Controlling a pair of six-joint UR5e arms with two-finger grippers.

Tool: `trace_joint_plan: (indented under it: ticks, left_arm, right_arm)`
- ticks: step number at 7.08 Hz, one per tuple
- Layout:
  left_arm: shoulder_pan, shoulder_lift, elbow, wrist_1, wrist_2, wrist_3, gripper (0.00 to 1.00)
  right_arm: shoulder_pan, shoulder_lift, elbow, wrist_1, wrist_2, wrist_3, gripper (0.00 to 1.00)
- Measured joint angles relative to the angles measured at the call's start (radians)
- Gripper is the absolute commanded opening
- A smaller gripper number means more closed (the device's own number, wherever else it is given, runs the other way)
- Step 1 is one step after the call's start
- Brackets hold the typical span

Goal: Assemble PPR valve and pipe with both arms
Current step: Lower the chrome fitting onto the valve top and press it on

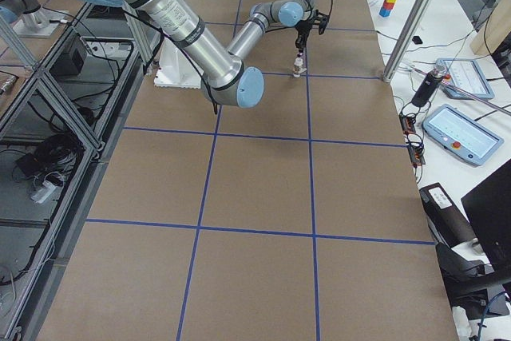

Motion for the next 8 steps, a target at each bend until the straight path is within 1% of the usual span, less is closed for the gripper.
trace_joint_plan:
  ticks: [3,8]
  left_arm:
    - [0.0,0.0,0.0,0.0,0.0,0.0,1.0]
    - [0.0,0.0,-0.001,0.0,0.0,-0.001,1.0]
  right_arm:
    - [-0.01,0.006,-0.021,0.009,-0.012,0.001,0.0]
    - [-0.015,0.005,-0.027,0.026,-0.013,0.001,0.0]
